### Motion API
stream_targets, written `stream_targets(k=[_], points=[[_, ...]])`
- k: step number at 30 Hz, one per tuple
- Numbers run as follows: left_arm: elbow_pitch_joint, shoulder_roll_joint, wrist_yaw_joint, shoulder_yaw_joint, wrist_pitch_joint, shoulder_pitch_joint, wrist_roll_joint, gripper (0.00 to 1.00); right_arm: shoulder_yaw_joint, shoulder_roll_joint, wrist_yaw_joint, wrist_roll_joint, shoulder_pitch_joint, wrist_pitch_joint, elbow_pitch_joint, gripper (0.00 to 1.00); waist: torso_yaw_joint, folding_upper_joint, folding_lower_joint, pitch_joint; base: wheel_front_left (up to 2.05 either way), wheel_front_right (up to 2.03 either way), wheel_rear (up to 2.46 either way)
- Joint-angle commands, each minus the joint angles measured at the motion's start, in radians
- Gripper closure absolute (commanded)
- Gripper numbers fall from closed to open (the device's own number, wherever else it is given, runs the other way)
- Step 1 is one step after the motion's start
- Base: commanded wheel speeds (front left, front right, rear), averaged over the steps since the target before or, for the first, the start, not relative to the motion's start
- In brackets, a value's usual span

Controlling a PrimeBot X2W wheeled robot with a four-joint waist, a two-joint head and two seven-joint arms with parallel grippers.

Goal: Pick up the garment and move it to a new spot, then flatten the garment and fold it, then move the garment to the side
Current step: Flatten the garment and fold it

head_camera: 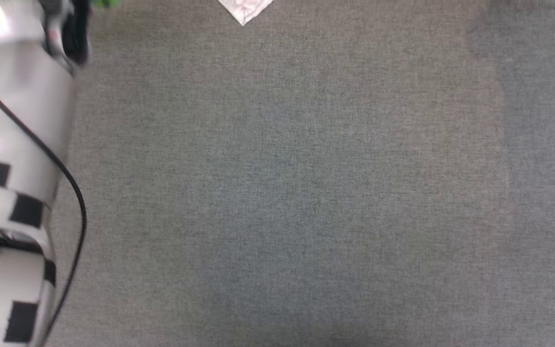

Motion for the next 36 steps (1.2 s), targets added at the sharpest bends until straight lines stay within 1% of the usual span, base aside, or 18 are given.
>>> stream_targets(k=[1,5,10,11,14,17,19,22,24,27,31,36], points=[[0.001,-0.004,-0.011,0.002,-0.013,0.065,-0.015,1.00,0.017,-0.010,-0.002,0.017,0.056,-0.013,-0.008,1.00,0.006,0.0000,-0.0001,-0.047,0.00,0.00,0.00],[-0.013,-0.011,-0.028,0.002,-0.031,0.225,-0.036,1.00,0.045,-0.031,-0.002,0.072,0.198,-0.041,-0.036,1.00,0.010,0.0000,-0.0001,-0.121,0.00,0.00,0.00],[-0.053,-0.008,-0.031,-0.006,-0.036,0.409,-0.051,1.00,0.080,-0.065,-0.002,0.125,0.361,-0.063,-0.092,1.00,0.011,0.0000,-0.0001,-0.210,0.00,0.00,0.00],[-0.100,0.008,-0.019,-0.011,-0.027,0.517,-0.060,1.00,0.094,-0.085,-0.002,0.153,0.454,-0.069,-0.130,1.00,0.008,0.0000,-0.0001,-0.261,0.00,0.00,0.00],[-0.165,0.031,0.002,-0.016,-0.016,0.615,-0.065,1.00,0.108,-0.104,-0.002,0.171,0.535,-0.066,-0.171,1.00,0.007,0.0000,-0.0001,-0.306,0.00,0.00,0.00],[-0.259,0.063,0.031,-0.013,0.006,0.727,-0.080,1.00,0.108,-0.128,-0.002,0.186,0.614,-0.075,-0.213,1.00,0.005,0.0000,-0.0001,-0.350,0.00,0.00,0.00],[-0.323,0.085,0.057,-0.011,0.021,0.795,-0.087,1.00,0.106,-0.141,-0.002,0.191,0.660,-0.078,-0.236,1.00,0.004,0.0000,-0.0001,-0.374,0.00,0.00,0.00],[-0.456,0.123,0.112,-0.007,0.055,0.920,-0.103,1.00,0.096,-0.160,-0.002,0.196,0.741,-0.086,-0.272,1.00,0.006,0.0000,-0.0001,-0.414,0.00,0.00,0.00],[-0.553,0.147,0.149,-0.006,0.083,0.997,-0.113,1.00,0.083,-0.169,-0.002,0.201,0.796,-0.092,-0.296,1.00,0.009,0.0000,-0.0001,-0.435,0.00,0.00,0.00],[-0.699,0.187,0.216,-0.002,0.124,1.103,-0.123,1.00,0.053,-0.183,-0.002,0.203,0.878,-0.098,-0.334,1.00,0.013,0.0000,-0.0001,-0.453,0.00,0.00,0.00],[-0.863,0.232,0.295,0.011,0.161,1.230,-0.141,1.00,0.007,-0.187,-0.002,0.200,0.989,-0.097,-0.379,1.00,0.014,0.0000,-0.0001,-0.475,0.00,0.00,0.00],[-1.019,0.277,0.384,0.027,0.192,1.376,-0.161,1.00,-0.064,-0.182,-0.002,0.185,1.139,-0.092,-0.443,1.00,0.014,0.0000,-0.0001,-0.501,0.00,0.00,0.00]])
